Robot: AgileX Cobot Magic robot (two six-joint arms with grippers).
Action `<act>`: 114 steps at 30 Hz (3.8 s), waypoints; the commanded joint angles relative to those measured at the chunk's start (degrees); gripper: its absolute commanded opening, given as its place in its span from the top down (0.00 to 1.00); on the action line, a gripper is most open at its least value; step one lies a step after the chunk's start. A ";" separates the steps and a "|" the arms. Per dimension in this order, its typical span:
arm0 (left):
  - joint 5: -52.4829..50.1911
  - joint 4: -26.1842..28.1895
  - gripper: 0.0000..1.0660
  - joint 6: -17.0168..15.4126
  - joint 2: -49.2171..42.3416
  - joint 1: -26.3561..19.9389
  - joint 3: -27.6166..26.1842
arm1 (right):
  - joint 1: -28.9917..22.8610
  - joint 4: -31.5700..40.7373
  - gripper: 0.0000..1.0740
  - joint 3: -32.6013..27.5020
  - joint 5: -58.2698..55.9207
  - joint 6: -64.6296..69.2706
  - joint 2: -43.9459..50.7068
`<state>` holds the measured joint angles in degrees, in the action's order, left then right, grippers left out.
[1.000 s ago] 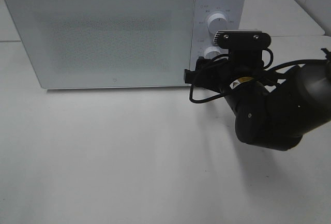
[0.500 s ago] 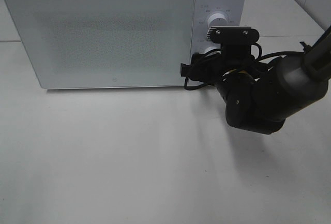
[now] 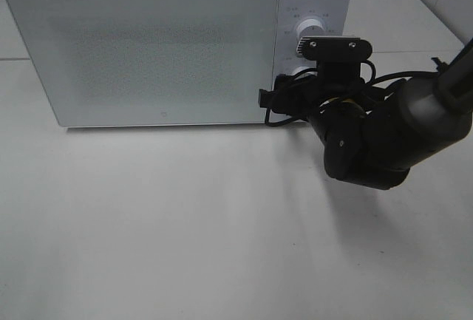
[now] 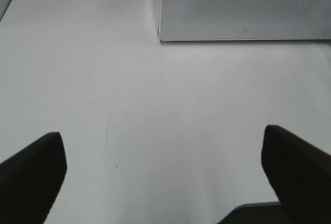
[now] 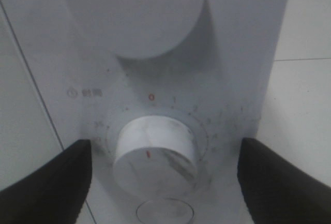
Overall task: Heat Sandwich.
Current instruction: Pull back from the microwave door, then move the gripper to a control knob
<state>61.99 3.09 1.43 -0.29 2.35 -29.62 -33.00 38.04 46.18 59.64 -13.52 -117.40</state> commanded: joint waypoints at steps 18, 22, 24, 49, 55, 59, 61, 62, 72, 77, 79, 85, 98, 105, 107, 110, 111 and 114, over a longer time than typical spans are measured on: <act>-0.69 0.46 0.09 0.06 -0.97 -0.11 0.11 | 0.11 -1.15 0.54 -0.06 1.09 -0.34 0.92; -0.69 0.46 0.09 0.06 -0.97 -0.11 0.11 | 0.11 -1.15 0.69 -0.06 0.69 -0.34 0.92; -0.69 0.46 0.09 0.06 -0.97 -0.11 0.11 | 0.11 -1.26 0.85 -0.06 0.69 -0.34 0.92; -0.69 0.46 0.09 0.06 -0.97 -0.11 0.11 | 0.11 -5.90 0.94 -0.06 4.53 25.38 0.92; -0.69 0.46 0.09 0.06 -0.97 -0.11 0.11 | 0.11 -7.16 0.95 -0.06 5.33 38.90 0.92; -0.69 0.46 0.09 0.06 -0.97 -0.11 0.11 | 0.11 -7.16 0.97 -0.06 5.61 51.22 0.92; -0.69 0.46 0.09 0.06 -0.97 -0.11 0.11 | 0.11 -7.16 0.97 -0.06 5.61 53.92 0.92; -0.69 0.46 0.09 0.06 -0.97 -0.11 0.11 | 0.11 -7.16 0.97 -0.06 5.61 58.38 0.92; -0.69 0.46 0.09 0.06 -0.97 -0.11 0.11 | 0.11 -7.22 0.96 0.00 9.68 75.69 0.92; -0.69 0.46 0.09 0.06 -0.97 -0.11 0.11 | 0.11 -7.22 0.96 0.00 11.57 83.88 0.69; -0.69 0.46 0.09 0.06 -0.97 -0.11 0.11 | 0.11 -7.16 0.96 0.00 12.15 85.37 0.52; -0.69 0.46 0.09 0.06 -0.97 -0.11 0.11 | 0.11 -7.79 0.95 0.46 14.38 94.19 -1.43; -0.69 0.46 0.09 0.06 -0.97 -0.11 0.11 | 0.11 -9.00 0.92 1.38 15.58 93.74 -1.38; -0.69 0.46 0.09 0.06 -0.97 -0.11 0.11 | 0.11 -8.48 0.87 1.38 15.36 92.13 -1.26; -0.69 0.46 0.09 0.06 -0.97 -0.11 0.11 | 0.11 -8.14 0.83 1.38 15.18 91.79 -1.26; -0.69 0.46 0.09 0.06 -0.97 -0.11 0.11 | 0.11 -6.93 0.73 1.38 13.69 90.87 -1.26; -0.69 0.46 0.09 0.06 -0.97 -0.11 0.11 | 0.11 -6.13 0.65 1.32 12.43 90.53 -1.09; -0.69 0.46 0.09 0.06 -0.97 -0.11 0.11 | 0.11 -5.21 0.57 1.03 10.71 89.21 -0.52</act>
<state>61.99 3.09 1.43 -0.29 2.35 -29.62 -33.06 34.89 45.09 66.52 76.89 -119.35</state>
